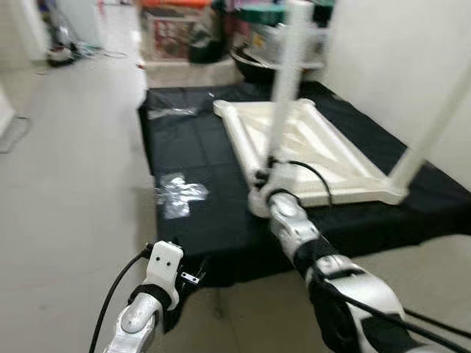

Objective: Building children table

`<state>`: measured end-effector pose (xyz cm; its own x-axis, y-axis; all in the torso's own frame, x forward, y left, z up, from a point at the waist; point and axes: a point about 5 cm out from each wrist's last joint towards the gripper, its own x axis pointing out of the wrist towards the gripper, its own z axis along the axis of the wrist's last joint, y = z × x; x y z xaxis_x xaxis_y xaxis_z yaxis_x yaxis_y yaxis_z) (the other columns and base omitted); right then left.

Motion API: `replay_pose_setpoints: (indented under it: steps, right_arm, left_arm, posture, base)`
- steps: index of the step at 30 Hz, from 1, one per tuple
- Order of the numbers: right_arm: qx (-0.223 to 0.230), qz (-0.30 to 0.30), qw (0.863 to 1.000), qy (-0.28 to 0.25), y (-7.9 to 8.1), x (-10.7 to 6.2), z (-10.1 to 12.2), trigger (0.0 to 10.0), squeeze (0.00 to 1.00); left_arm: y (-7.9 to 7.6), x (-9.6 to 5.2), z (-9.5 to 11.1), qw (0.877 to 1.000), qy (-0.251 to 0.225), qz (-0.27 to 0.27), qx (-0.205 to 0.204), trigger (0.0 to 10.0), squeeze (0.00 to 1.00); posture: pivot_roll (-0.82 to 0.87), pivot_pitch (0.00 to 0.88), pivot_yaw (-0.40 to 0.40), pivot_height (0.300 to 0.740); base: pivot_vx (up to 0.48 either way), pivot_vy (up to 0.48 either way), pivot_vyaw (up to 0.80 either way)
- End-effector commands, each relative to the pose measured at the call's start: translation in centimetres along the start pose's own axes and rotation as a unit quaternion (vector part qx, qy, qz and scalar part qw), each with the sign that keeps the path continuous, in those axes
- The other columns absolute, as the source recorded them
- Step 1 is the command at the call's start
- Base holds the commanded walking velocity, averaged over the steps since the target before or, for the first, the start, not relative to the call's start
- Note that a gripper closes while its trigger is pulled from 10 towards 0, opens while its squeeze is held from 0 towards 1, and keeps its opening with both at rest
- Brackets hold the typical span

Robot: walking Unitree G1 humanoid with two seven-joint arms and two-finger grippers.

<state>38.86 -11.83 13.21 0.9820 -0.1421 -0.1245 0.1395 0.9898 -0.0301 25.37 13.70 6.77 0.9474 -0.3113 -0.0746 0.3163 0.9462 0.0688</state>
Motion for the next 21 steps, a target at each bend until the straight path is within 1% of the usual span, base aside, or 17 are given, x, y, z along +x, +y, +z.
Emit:
replay_pose_setpoints:
  steps: [1, 2, 3, 4, 5, 6, 7, 8, 10, 11, 12, 14, 15, 16, 17, 19, 21]
  right_arm:
    - [-0.016, -0.022, 0.999, 0.046, -1.0, -0.6, -2.7, 0.0, 0.0]
    - [-0.013, -0.01, 0.999, 0.04, -0.7, -0.6, -2.6, 0.0, 0.0]
    - [-0.013, -0.01, 0.999, 0.04, -0.7, -0.6, -2.6, 0.0, 0.0]
    - [-0.009, 0.016, 0.999, 0.034, 0.0, -0.7, -2.4, 0.0, 0.0]
    - [-0.009, 0.016, 0.999, 0.034, 0.0, -0.7, -2.4, 0.0, 0.0]
    - [-0.006, 0.03, 0.999, 0.019, 0.5, -0.7, -2.0, 3.2, 0.0]
    - [-0.002, 0.055, 0.998, -0.004, 0.9, -0.8, -1.3, 10.0, 1.0]
    - [-0.002, 0.055, 0.998, -0.004, 0.9, -0.8, -1.3, 10.0, 1.0]
    - [0.007, 0.076, 0.996, -0.048, 1.7, -0.9, -0.1, 10.0, 1.0]
    - [0.007, 0.076, 0.996, -0.048, 1.7, -0.9, -0.1, 10.0, 1.0]
    - [0.009, 0.075, 0.995, -0.063, 1.9, -1.0, 0.4, 10.0, 1.0]
    - [0.009, 0.075, 0.995, -0.063, 1.9, -1.0, 0.4, 10.0, 1.0]
    - [0.004, 0.075, 0.994, -0.084, 1.9, -1.2, 0.9, 10.0, 1.0]
    - [0.002, 0.075, 0.992, -0.104, 1.7, -1.4, 1.6, 10.0, 1.0]
    - [0.002, 0.075, 0.992, -0.104, 1.7, -1.4, 1.6, 10.0, 1.0]
    - [-0.017, 0.11, 0.988, -0.112, 1.0, -2.4, 2.0, 10.0, 1.0]
    - [-0.017, 0.11, 0.988, -0.112, 1.0, -2.4, 2.0, 10.0, 1.0]
  left_arm:
    - [-0.4, 0.2, 0.0, 1.0, 0.005, -0.015, 0.004, 10.0, 0.0]
    - [-0.4, 0.1, -0.2, 1.0, 0.006, -0.014, 0.002, 10.0, 0.0]
    - [-0.4, 0.1, -0.2, 1.0, 0.006, -0.014, 0.002, 10.0, 0.0]
    - [-0.2, 0.0, -0.3, 1.0, 0.008, -0.013, 0.0, 10.0, 0.0]
    - [-0.2, 0.0, -0.3, 1.0, 0.008, -0.013, 0.0, 10.0, 0.0]
    - [-0.1, -0.1, -0.3, 1.0, 0.009, -0.014, 0.0, 10.0, 0.0]
    - [-0.1, -0.2, -0.3, 1.0, 0.007, -0.013, 0.004, 10.0, 0.0]
    - [-0.1, -0.2, -0.3, 1.0, 0.007, -0.013, 0.004, 10.0, 0.0]
    - [-0.2, -0.2, 0.0, 1.0, 0.0, -0.007, 0.007, 10.0, 0.0]
    - [-0.2, -0.2, 0.0, 1.0, 0.0, -0.007, 0.007, 10.0, 0.0]
    - [-0.1, -0.2, 0.2, 1.0, -0.004, -0.003, 0.009, 10.0, 0.0]
    - [-0.1, -0.2, 0.2, 1.0, -0.004, -0.003, 0.009, 10.0, 0.0]
    - [0.1, -0.1, 0.4, 1.0, -0.009, 0.0, 0.012, 10.0, 0.0]
    - [0.3, -0.2, 0.7, 1.0, -0.01, 0.003, 0.019, 10.0, 0.0]
    - [0.3, -0.2, 0.7, 1.0, -0.01, 0.003, 0.019, 10.0, 0.0]
    - [0.4, -0.8, 1.2, 0.999, -0.013, 0.012, 0.032, 10.0, 0.0]
    - [0.4, -0.8, 1.2, 0.999, -0.013, 0.012, 0.032, 10.0, 0.0]
  posture:
    - [0.08, 0.0, -0.07, 0.74]
    - [0.08, 0.0, -0.07, 0.74]
    - [0.08, 0.0, -0.07, 0.74]
    - [0.07, 0.0, -0.062, 0.74]
    - [0.07, 0.0, -0.062, 0.74]
    - [0.07, 0.0, -0.064, 0.74]
    - [0.07, 0.0, -0.07, 0.74]
    - [0.07, 0.0, -0.07, 0.74]
    - [0.08, 0.0, -0.082, 0.74]
    - [0.08, 0.0, -0.082, 0.74]
    - [0.08, 0.0, -0.082, 0.74]
    - [0.08, 0.0, -0.082, 0.74]
    - [0.07, 0.0, -0.088, 0.74]
    - [0.06, 0.0, -0.083, 0.74]
    - [0.06, 0.0, -0.083, 0.74]
    - [0.05, 0.0, -0.076, 0.74]
    - [0.05, 0.0, -0.076, 0.74]
  base:
    - [0.0, 0.0, 0.0]
    - [0.0, 0.0, 0.0]
    - [0.0, 0.0, 0.0]
    - [0.0, 0.0, 0.0]
    - [0.0, 0.0, 0.0]
    - [0.0, 0.0, 0.0]
    - [0.0, 0.0, 0.0]
    - [0.0, 0.0, 0.0]
    - [0.0, 0.0, 0.0]
    - [0.0, 0.0, 0.0]
    - [0.0, 0.0, 0.0]
    - [0.0, 0.0, 0.0]
    - [0.0, 0.0, 0.0]
    - [0.0, 0.0, 0.0]
    - [0.0, 0.0, 0.0]
    - [0.0, 0.0, 0.0]
    - [0.0, 0.0, 0.0]
